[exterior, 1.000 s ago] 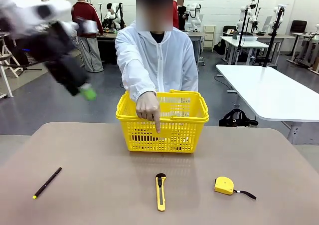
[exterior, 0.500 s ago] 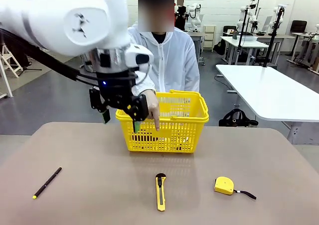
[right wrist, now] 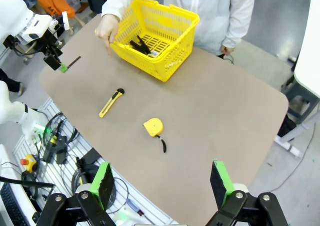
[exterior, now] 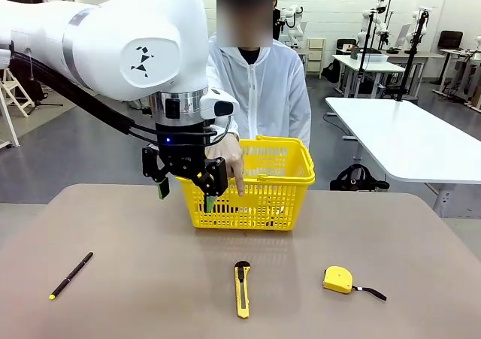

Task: Place the items the person wants into the basket.
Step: Pick up the item the person points to and place it in the Market Basket.

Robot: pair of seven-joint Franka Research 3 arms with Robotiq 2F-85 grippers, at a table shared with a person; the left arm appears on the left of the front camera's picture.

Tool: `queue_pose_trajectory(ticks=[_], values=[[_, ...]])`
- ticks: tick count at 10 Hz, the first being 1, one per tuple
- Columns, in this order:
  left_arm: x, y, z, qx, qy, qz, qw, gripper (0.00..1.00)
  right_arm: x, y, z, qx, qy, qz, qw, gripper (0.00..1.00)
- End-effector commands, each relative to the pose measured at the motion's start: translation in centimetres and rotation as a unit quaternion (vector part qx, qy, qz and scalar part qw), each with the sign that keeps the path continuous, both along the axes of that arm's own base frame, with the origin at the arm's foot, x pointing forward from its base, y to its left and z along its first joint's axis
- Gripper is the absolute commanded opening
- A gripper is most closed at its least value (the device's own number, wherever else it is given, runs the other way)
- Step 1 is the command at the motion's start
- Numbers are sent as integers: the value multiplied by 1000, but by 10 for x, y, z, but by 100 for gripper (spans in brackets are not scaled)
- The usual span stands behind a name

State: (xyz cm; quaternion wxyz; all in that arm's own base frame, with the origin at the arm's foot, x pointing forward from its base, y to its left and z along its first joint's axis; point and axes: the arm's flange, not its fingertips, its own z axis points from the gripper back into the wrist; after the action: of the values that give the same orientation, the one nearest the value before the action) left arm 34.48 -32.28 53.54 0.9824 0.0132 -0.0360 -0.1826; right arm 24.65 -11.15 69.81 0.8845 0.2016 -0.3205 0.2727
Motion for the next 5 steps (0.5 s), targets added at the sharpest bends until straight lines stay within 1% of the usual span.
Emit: queue_pose_trajectory(ticks=[1, 5], values=[[-5, 0, 4, 3, -8, 0, 1000, 100, 2, 0, -1, 5, -1, 7, 1000, 100], [-5, 0, 4, 3, -8, 0, 1000, 100, 2, 0, -1, 5, -1, 7, 1000, 100]])
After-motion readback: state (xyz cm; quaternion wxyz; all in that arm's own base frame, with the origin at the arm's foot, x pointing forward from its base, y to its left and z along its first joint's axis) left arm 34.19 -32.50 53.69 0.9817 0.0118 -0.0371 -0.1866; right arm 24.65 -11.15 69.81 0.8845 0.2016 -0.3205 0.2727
